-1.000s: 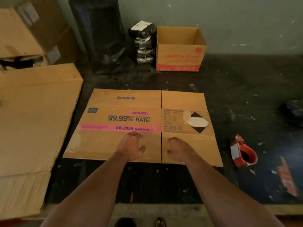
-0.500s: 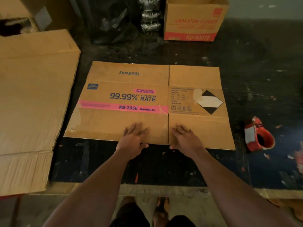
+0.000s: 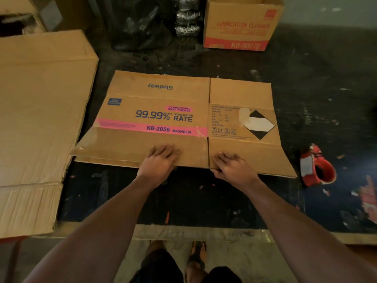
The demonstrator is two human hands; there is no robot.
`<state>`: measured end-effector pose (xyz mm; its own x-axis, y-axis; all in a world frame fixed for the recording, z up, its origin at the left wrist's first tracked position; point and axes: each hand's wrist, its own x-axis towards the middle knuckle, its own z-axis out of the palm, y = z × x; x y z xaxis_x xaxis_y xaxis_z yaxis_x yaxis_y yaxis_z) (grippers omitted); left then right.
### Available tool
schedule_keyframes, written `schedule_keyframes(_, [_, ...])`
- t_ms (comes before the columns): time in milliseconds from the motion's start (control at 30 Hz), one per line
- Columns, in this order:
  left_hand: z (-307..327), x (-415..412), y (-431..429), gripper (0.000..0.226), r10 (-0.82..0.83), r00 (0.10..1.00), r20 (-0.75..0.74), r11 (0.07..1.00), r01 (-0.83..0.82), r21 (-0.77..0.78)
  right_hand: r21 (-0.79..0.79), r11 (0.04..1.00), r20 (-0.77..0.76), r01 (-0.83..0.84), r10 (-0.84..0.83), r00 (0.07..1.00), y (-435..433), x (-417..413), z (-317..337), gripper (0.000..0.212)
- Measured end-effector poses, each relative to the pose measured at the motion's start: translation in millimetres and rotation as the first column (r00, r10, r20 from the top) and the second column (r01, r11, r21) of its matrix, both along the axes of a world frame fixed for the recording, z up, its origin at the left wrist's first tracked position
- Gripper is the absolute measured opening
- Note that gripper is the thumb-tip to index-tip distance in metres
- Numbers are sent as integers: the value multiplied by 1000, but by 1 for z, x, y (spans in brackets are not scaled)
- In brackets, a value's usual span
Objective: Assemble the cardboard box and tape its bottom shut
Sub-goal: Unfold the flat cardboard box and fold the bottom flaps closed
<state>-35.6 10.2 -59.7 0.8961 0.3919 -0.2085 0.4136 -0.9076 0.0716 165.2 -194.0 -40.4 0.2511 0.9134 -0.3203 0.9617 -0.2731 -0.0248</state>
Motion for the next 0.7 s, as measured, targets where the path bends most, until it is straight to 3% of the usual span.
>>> schedule_keyframes(133, [25, 7, 4, 52, 22, 987, 159, 997, -32, 63, 198, 975, -40, 104, -98, 994, 5, 3, 37, 61])
schedule_keyframes(267, [72, 22, 12, 41, -8, 960, 281, 989, -33, 141, 200, 977, 79, 69, -86, 993, 13, 12, 74, 63])
schedule_keyframes(400, [126, 37, 27, 26, -53, 922, 383, 958, -61, 279, 309, 951, 164, 16, -69, 984, 25, 30, 124, 53])
schedule_keyframes(600, [193, 52, 40, 31, 26, 794, 607, 919, -258, 299, 408, 913, 174, -21, -55, 983, 48, 47, 207, 46])
schedule_keyframes(700, [210, 64, 33, 46, 145, 676, 722, 891, -406, 201, 435, 900, 142, 18, -88, 986, 56, 49, 236, 43])
